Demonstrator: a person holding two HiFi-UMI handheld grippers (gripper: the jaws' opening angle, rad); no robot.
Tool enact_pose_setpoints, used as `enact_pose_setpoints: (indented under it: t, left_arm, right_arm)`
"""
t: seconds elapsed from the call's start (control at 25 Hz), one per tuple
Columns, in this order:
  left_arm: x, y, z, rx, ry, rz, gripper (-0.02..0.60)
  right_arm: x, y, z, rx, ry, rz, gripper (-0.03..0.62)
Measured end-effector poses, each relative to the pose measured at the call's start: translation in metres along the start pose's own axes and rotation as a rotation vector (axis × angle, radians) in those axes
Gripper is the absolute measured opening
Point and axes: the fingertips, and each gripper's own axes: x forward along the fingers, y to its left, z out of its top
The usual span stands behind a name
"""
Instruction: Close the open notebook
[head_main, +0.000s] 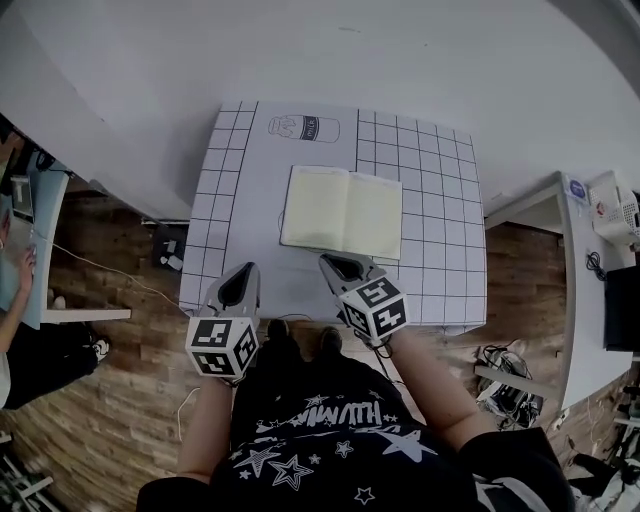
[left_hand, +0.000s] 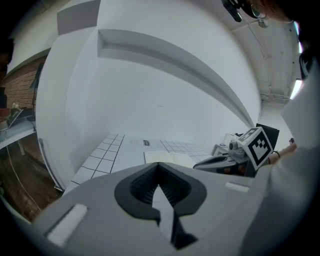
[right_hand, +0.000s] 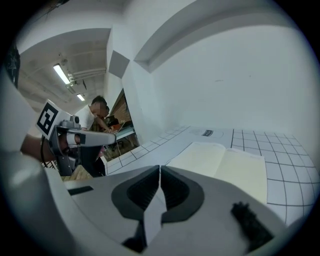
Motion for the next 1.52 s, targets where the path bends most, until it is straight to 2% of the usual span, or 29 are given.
enact_pose_setpoints:
  t: [0.16, 0.28, 0.44, 0.48, 0.52, 0.84, 1.16, 1.44, 1.52]
  left_arm:
    - [0.016, 0.016, 0.005, 0.019, 0.029, -0.06, 0.009]
    - [0.027, 0.024, 0.008, 0.041, 0.048, -0.109, 0.009]
    - [0.039, 0.033, 0.007, 0.057, 0.077, -0.169, 0.009]
    - [0.041, 0.035, 0.005, 0.057, 0.083, -0.179, 0.009]
    - [0.043, 0.037, 0.004, 0.058, 0.087, -0.188, 0.009]
    - [0.051, 0.05, 0.002, 0.05, 0.098, -0.231, 0.009]
    - [0.052, 0.06, 0.0, 0.055, 0.106, -0.252, 0.009]
    - [0.051, 0.071, 0.003, 0.064, 0.102, -0.258, 0.009]
    - [0.05, 0.075, 0.003, 0.061, 0.1, -0.256, 0.009]
  right_arm:
    - [0.022, 0.003, 0.001, -0.002, 0.041, -0.039, 0.015]
    - [0.031, -0.007, -0.004, -0.061, 0.087, -0.117, 0.017]
    - [0.037, -0.019, -0.025, -0.268, 0.248, -0.2, 0.02]
    - [0.04, -0.02, -0.03, -0.306, 0.279, -0.209, 0.065]
    - [0.042, -0.021, -0.034, -0.341, 0.304, -0.218, 0.098]
    - [0.058, -0.035, -0.053, -0.637, 0.442, -0.32, 0.124]
    - [0.072, -0.036, -0.067, -0.9, 0.596, -0.318, 0.137]
    - [0.077, -0.043, -0.067, -0.995, 0.655, -0.354, 0.133]
    - [0.079, -0.041, -0.071, -0.992, 0.658, -0.346, 0.102]
